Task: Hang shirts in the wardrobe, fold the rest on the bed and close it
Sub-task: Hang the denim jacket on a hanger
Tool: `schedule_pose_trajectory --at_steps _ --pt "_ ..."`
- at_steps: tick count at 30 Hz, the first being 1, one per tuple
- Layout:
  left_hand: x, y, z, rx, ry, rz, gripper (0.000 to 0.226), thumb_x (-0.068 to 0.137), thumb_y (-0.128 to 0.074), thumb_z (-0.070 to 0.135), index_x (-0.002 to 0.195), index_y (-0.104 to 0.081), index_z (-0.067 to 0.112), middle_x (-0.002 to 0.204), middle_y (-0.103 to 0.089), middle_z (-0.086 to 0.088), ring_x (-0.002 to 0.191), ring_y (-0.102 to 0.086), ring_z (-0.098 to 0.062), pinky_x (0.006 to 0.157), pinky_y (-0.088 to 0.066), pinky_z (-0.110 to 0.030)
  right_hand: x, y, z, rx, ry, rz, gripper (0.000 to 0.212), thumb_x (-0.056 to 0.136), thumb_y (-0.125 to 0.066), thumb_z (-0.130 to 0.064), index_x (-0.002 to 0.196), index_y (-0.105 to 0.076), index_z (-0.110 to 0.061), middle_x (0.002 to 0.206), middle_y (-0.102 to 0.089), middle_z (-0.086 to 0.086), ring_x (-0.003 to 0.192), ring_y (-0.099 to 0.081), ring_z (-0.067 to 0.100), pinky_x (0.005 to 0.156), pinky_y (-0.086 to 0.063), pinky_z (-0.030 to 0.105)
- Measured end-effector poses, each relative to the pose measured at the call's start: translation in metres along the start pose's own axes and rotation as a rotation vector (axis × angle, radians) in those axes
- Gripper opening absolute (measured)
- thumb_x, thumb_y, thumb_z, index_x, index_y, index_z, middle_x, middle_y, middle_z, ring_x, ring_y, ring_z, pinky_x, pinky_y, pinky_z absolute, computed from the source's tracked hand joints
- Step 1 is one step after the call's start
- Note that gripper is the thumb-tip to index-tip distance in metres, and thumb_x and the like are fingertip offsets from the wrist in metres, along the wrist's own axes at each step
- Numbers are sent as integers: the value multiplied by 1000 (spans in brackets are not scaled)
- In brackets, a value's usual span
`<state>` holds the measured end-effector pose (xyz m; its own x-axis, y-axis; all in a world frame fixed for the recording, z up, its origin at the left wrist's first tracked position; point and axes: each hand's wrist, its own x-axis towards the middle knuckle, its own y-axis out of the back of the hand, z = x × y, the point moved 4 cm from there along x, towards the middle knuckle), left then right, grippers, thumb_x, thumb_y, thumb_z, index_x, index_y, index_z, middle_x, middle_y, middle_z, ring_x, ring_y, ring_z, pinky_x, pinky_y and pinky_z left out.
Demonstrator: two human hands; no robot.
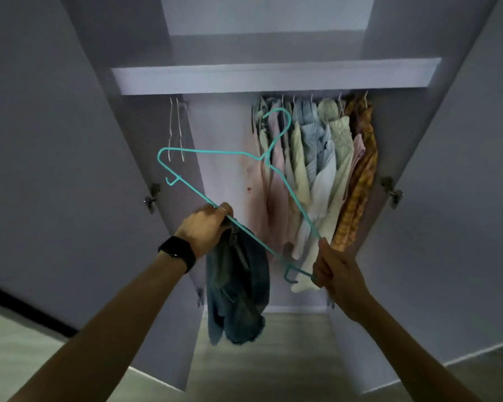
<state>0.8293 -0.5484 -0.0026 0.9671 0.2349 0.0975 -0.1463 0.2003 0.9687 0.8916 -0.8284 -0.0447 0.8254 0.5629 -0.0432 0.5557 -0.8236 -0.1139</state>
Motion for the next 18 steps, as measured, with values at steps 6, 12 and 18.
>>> schedule_pose_trajectory --at_steps 6,12,18 --pt "-5 -20 43 227 -212 -46 23 100 -52 26 120 -52 14 104 -62 -13 99 -57 -35 83 -49 -41 -2 29 -7 -359 -152 -177 15 93 -69 -14 104 -71 -4 78 -74 1 74 -68 9 67 -49 15" --pt "-7 -40 102 499 -464 -80 28 105 -43 19 132 -47 16 113 -63 -4 112 -51 -24 94 -42 -32 33 35 -43 188 -348 -176 36 82 -72 -36 106 -73 -9 78 -66 2 59 -58 11 52 -45 19" --pt "-9 -25 115 92 -295 -77 73 101 -54 26 155 -6 39 103 -61 -2 95 -57 -25 86 -49 -34 63 70 -68 225 -286 57 36 96 -62 -40 66 -50 -24 48 -23 -10 35 -19 5 31 -16 17"
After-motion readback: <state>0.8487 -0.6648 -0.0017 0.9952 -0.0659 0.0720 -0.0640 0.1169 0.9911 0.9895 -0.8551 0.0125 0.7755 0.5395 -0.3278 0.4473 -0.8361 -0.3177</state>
